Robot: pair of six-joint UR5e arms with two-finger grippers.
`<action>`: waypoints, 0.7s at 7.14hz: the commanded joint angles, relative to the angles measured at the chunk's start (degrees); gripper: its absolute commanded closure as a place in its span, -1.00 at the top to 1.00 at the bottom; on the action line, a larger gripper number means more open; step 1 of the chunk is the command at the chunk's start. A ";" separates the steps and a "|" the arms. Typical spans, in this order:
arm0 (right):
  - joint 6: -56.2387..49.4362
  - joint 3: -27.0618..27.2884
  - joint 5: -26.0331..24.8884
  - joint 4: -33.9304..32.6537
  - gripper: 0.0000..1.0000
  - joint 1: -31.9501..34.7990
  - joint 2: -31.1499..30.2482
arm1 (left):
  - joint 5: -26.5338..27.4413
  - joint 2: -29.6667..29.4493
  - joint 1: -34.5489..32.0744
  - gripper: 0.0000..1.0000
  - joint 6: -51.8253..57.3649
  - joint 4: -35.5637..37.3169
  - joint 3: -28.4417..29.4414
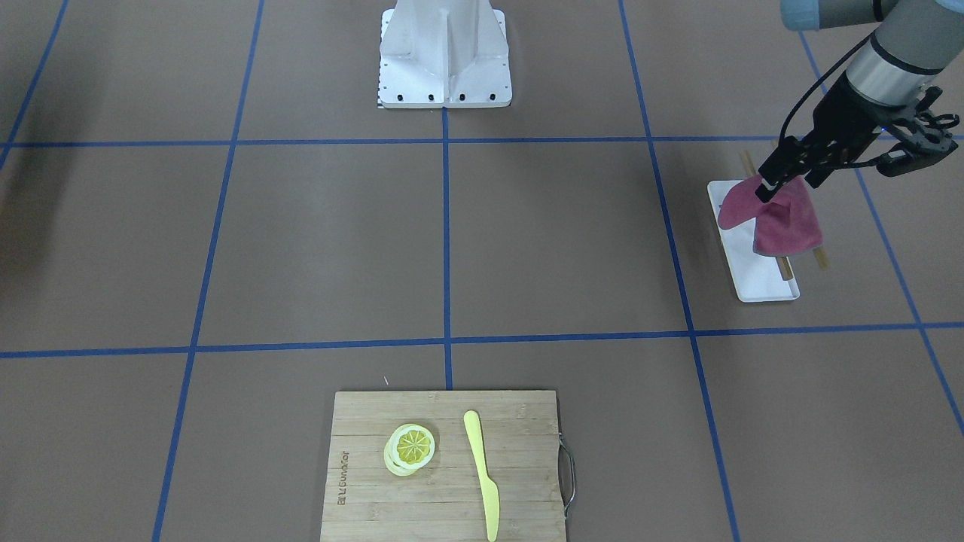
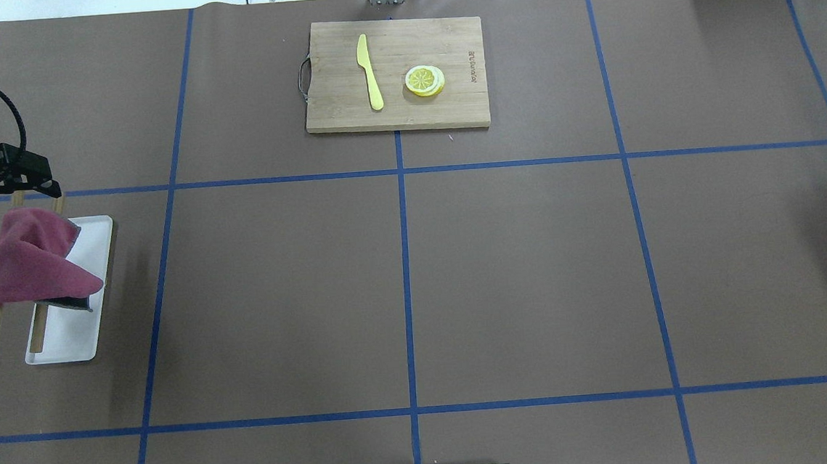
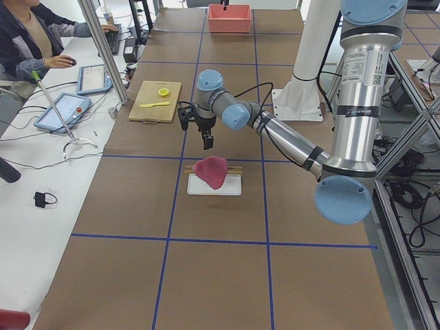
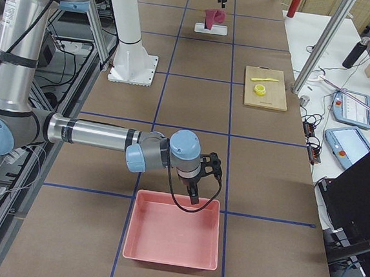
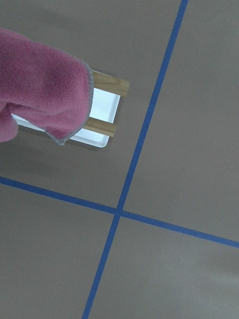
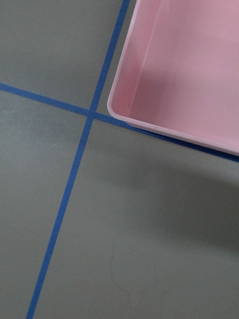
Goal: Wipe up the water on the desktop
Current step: 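Move the left gripper down to the pink cloth on the white tray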
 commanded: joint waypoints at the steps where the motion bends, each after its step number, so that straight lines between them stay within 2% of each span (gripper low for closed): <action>1: 0.31 -0.52 -0.09 5.51 1.00 0.00 -2.09 | 5.95 -1.29 4.80 0.91 -1.41 3.63 0.40; 2: 0.39 -0.52 -0.09 5.53 1.00 -0.09 -2.10 | 7.47 -3.13 6.22 0.74 -1.41 6.27 0.15; 3: 0.40 -0.52 -0.09 5.53 1.00 0.00 -2.01 | 7.40 -3.50 5.97 0.40 0.85 6.38 -0.20; 5: 0.48 -0.61 0.00 5.53 1.00 0.00 -2.01 | 8.79 -2.63 6.40 0.60 2.54 6.82 0.23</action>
